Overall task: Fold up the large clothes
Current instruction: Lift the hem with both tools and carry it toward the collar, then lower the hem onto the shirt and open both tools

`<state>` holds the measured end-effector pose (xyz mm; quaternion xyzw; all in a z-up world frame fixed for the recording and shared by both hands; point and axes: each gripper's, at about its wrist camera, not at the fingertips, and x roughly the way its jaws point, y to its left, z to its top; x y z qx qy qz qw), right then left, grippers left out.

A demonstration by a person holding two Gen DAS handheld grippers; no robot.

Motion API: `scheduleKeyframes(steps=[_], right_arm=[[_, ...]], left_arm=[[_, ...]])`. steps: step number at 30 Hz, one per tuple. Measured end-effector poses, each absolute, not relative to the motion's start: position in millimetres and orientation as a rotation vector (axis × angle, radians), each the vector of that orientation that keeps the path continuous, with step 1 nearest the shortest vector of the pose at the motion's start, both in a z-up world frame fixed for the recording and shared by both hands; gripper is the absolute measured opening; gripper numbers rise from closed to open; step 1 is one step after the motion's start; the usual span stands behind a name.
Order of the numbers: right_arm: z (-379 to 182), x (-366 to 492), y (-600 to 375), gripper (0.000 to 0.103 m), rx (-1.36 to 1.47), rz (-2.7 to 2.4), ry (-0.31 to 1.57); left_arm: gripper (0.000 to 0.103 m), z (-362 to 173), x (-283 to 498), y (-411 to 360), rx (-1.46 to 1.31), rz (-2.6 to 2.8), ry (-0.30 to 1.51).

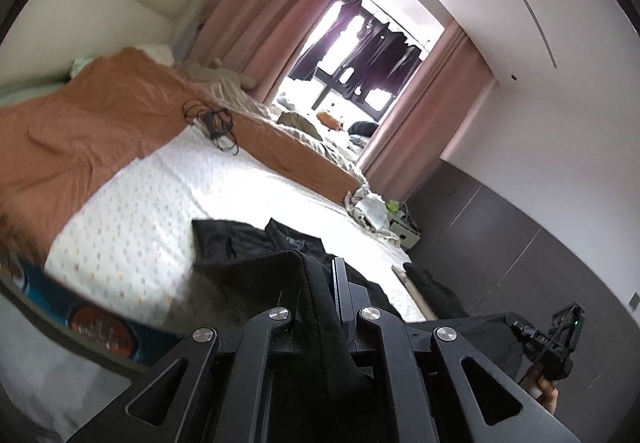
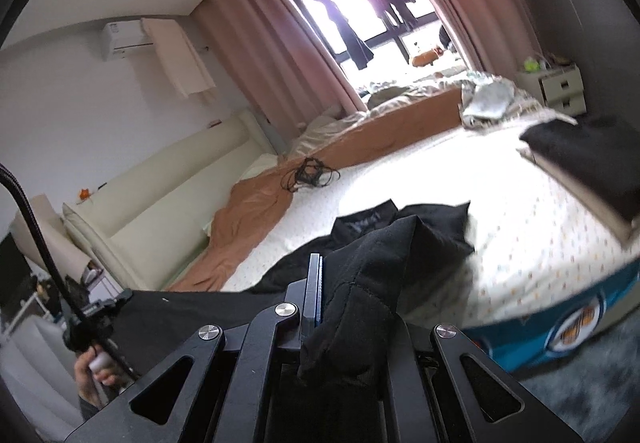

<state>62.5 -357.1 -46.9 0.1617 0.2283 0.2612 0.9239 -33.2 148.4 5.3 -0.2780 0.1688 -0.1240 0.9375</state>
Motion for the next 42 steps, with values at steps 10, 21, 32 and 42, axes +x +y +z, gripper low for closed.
scheduleKeyframes(steps=[10,21,32,42], right_arm=[[-21,142,-341,0.005,0.252,0.508,0.407],[-53,255,-339,0.005,0.279,0.440,0.450],[-103,351,-317,0.005,0.273,0.400,0.607],[-174,419,-310,0.005,0.282,0.316,0.775]], left_arm=[[0.007,41,63,151,-0.446,-0.217,0.348],[0.007,24,181,164,-0.373,-0.187,0.453],[0.007,-39,280,185,-0.449,-0.134,0.603],[0.008,-107,344,189,-0.464,-0.076,0.759]])
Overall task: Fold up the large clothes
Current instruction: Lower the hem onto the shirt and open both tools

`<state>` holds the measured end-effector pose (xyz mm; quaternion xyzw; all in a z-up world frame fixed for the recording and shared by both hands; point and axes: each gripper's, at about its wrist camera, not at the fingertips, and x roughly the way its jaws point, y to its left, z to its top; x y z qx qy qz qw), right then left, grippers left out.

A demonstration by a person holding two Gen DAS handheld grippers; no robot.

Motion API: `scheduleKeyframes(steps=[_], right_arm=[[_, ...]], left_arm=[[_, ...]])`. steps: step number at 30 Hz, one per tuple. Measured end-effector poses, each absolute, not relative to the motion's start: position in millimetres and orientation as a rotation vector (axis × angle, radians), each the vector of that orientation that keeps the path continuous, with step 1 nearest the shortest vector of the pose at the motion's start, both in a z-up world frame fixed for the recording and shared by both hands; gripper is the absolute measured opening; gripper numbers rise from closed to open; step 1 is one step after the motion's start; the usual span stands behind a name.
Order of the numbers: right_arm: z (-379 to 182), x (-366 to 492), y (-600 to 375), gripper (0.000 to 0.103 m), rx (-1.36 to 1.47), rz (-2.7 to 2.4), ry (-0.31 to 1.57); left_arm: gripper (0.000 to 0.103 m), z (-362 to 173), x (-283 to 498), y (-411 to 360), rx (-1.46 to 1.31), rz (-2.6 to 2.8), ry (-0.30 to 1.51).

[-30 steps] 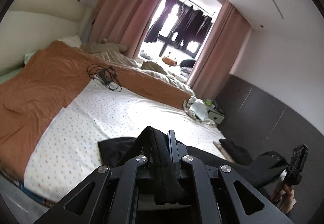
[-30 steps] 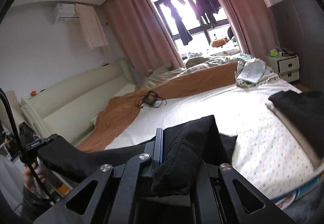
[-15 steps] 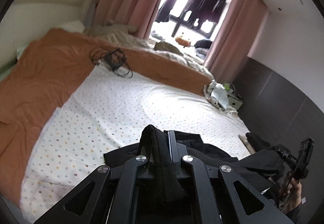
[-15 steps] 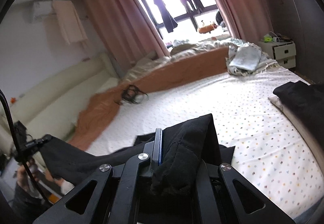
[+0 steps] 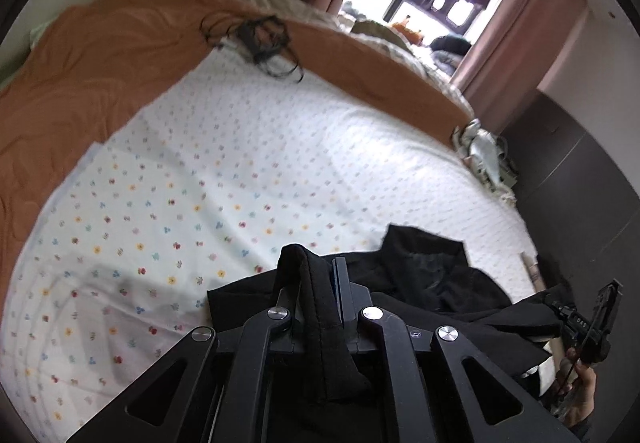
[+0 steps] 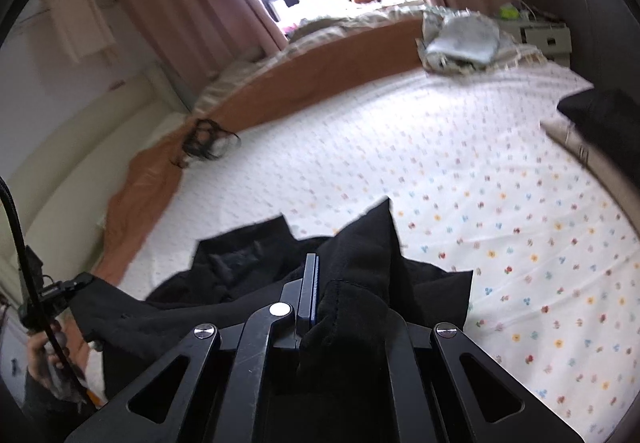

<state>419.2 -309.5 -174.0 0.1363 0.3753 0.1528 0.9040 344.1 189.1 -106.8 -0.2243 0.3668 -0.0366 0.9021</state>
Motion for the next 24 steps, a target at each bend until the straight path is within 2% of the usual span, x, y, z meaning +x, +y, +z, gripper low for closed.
scheduleKeyframes(steps=[7,10,12,13,14,16,17,18,24], right_arm=[[-213,442,-306,0.008,0.247,0.258,0.894],[-217,442,-306,0.028,0.214,0.230,0.928],[-214,439,-311,0.033,0.227,0.230,0.932],[-212,439,-313,0.034,0.234,0.235,0.932],[-207,436,-316,0.037,0.239,0.237,0.929],[-197,430,-320,0.048,0.230,0.231,0.907],[-192,426,-322,0.055,0.224,0.225,0.891],[-189,424,-322,0.057,0.220,0.222,0.882],[-166,404,-337,0.058,0.233,0.206,0.826]], left_arm=[[0.012,-146,370,193,-0.491,-0.020,0.866],[0.017,-148,376,193,-0.473,-0.005,0.929],[0.028,-144,373,195,-0.481,-0.009,0.939],[0.044,-139,369,198,-0.483,-0.007,0.931],[0.068,-134,364,200,-0.477,0.005,0.918],[0.090,-120,350,205,-0.456,0.045,0.853],[0.092,-116,345,207,-0.450,0.053,0.829],[0.092,-111,340,210,-0.446,0.056,0.815],[0.092,-104,315,223,-0.418,0.059,0.801]])
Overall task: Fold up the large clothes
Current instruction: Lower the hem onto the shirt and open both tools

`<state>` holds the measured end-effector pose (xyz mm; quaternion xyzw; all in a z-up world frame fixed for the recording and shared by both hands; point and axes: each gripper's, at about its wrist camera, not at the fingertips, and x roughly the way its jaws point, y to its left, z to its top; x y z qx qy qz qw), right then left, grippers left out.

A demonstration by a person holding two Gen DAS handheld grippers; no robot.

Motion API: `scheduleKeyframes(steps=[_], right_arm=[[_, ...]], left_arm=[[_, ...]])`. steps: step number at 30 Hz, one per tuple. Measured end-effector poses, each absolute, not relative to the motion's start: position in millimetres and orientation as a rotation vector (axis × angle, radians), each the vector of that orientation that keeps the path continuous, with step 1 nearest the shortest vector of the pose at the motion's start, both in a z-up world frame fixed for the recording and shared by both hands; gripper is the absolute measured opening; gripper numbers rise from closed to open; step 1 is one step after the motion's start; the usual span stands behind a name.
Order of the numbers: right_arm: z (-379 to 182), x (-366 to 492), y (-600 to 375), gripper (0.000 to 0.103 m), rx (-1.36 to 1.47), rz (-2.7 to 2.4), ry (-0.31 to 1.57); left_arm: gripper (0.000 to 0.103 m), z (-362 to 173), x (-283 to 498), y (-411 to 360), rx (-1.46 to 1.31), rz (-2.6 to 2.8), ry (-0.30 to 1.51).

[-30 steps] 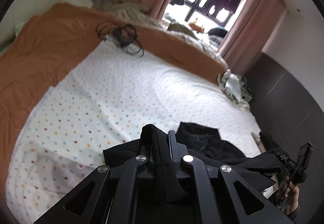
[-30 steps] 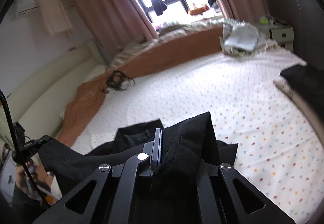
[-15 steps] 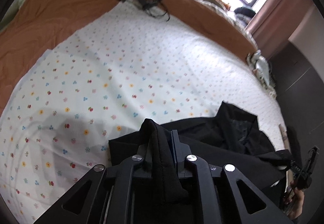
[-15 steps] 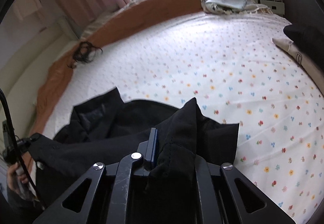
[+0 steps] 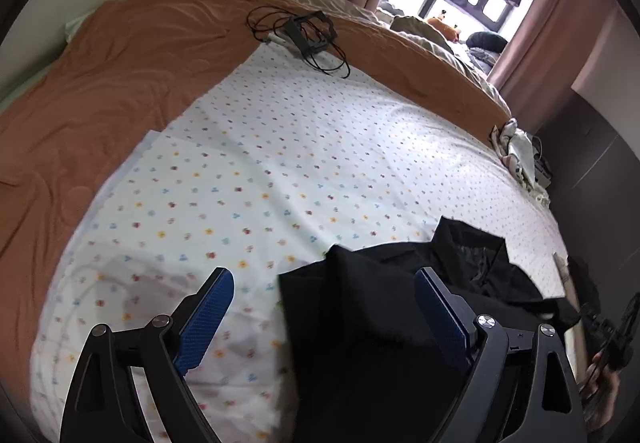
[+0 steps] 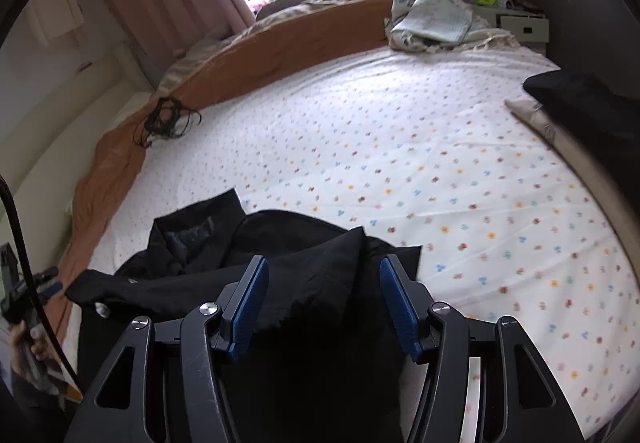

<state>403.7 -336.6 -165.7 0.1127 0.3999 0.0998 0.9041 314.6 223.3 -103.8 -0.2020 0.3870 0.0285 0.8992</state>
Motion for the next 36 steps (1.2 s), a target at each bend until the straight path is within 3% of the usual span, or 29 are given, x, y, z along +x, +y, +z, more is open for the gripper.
scheduleKeyframes(steps=[10,12,14,23,36], right_arm=[[-191,384,-349,0.060,0.146,0.213,0.938],[-196,380,-341,0.074,0.100,0.246,0.957],[-200,379,-333,0.079,0.055,0.265,0.966],[-217,419,-304,0.079,-0.065,0.187,1.029],[-177,463,-303,0.079,0.003,0.093,0.950]], left_arm=[[0.092,-135,308,197,-0.202,0.009,0.928],[0.092,-142,313,185,-0.181,-0.039,0.955],[0.092,-149,321,171,-0.141,-0.066,0.989],[0.092,-164,364,154,-0.043,-0.040,1.036],[0.091,-123,393,164,-0.125,0.023,0.950]])
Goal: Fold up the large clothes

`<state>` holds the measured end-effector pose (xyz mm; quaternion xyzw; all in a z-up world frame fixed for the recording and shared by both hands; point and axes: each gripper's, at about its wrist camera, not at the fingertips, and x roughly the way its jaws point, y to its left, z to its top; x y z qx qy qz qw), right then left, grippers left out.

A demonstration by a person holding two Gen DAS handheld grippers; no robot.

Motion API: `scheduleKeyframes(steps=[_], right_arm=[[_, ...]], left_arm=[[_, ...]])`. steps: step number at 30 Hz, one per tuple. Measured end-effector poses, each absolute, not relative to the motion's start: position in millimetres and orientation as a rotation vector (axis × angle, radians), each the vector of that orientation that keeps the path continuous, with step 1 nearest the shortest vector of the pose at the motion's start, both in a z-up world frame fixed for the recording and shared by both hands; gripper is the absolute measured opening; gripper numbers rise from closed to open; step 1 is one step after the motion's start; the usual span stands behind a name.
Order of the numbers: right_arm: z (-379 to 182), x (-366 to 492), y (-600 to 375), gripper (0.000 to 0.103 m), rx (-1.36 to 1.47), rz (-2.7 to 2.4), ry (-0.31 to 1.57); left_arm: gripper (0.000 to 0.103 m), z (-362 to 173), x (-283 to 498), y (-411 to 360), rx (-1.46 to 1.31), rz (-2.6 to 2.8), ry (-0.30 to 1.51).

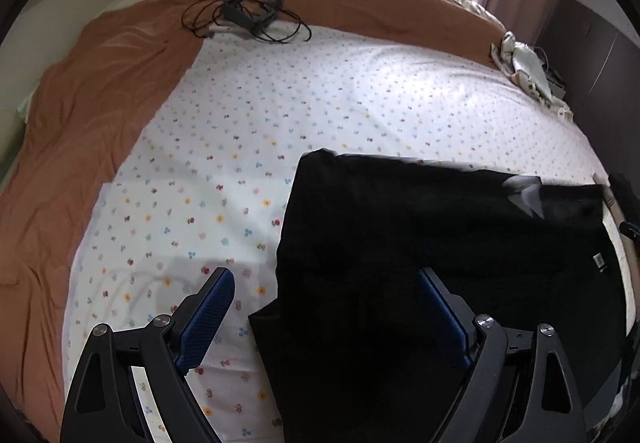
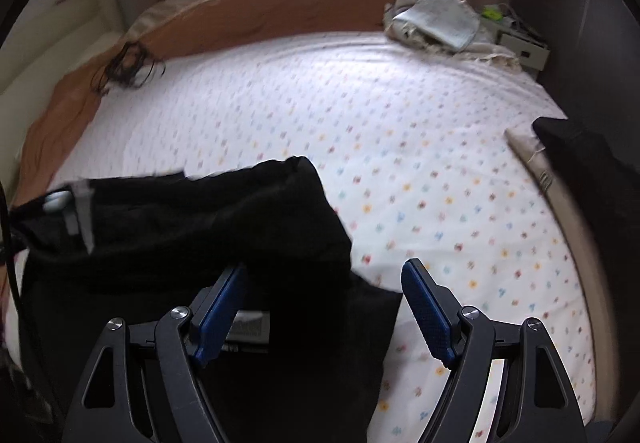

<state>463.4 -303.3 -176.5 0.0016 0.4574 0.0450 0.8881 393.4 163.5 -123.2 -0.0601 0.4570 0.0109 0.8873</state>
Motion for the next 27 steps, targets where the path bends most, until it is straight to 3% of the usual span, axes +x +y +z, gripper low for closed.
scheduleKeyframes(steps=[7,16,22,24,25,27], right_arm=[[-188,445,-306,0.077,-0.003,0.105,0.981],[-189,405,-325,0.063,0.095,0.141,0.986],[-216,390,-337,0.051,0.134,0.146,1.056],[-225,387,-340,0.031,0.174,0.169,1.072],[-226,386,-341,0.027,0.182,0.170,1.068],[-222,384,-342,0.015,0.175,0.154,1.035]], left_arm=[[0.091,-131,369,168,-0.149,0.011,0.972],[0.090,-136,323,175,-0.212,-0.004,0.960],[0.070,-164,312,177,-0.256,-0.021,1.027],[0.052,-174,312,174,-0.265,-0.047,1.049],[0.041,-176,312,173,-0.273,-0.059,1.051],[0.031,-175,311,172,-0.261,-0.031,1.031]])
